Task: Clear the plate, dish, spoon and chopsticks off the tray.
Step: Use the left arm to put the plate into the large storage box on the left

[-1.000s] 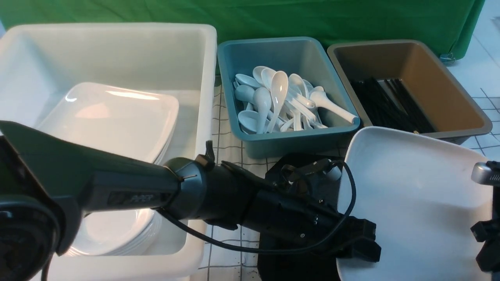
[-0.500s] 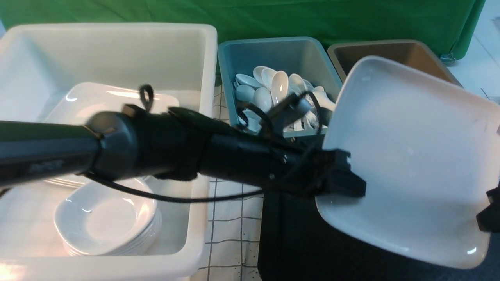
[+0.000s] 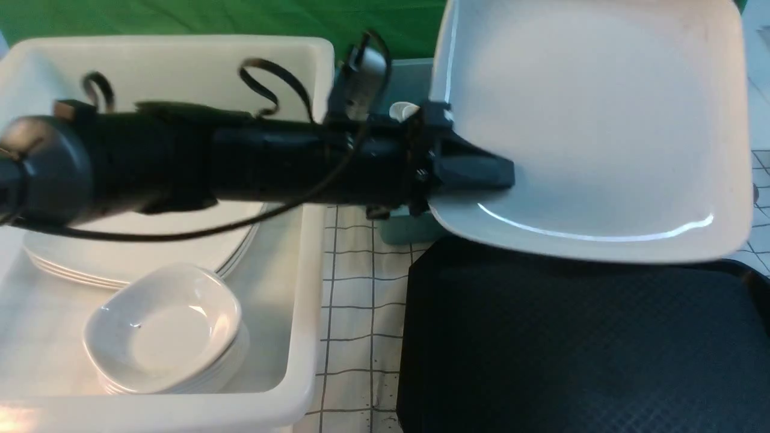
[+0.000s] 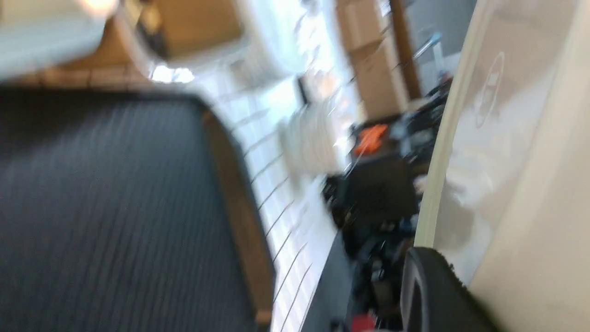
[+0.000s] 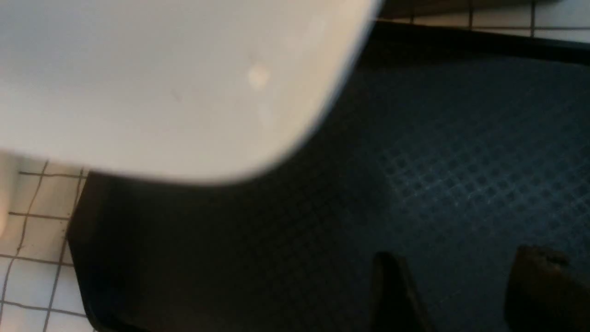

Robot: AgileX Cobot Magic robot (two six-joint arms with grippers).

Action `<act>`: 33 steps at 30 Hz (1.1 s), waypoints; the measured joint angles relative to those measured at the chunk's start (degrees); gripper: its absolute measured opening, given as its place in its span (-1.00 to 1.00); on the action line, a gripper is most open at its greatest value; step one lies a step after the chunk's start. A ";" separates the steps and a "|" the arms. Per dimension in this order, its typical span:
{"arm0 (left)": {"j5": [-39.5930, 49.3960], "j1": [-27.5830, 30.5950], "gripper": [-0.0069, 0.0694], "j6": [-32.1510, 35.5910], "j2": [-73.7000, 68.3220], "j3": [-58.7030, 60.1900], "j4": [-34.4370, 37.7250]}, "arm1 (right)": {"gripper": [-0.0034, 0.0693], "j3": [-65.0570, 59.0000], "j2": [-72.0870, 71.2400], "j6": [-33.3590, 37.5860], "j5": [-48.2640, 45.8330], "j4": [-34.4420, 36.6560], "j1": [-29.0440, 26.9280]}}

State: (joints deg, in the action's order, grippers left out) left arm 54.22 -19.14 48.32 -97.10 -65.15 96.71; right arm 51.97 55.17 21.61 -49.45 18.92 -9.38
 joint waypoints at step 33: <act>15.63 51.16 -0.62 -30.34 -6.36 -24.17 -59.17 | -0.82 -0.45 -1.18 0.03 0.16 0.06 0.00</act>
State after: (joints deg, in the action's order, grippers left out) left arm 69.85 32.02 17.98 -103.46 -89.31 37.54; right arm 51.53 53.99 21.65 -49.28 18.98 -9.38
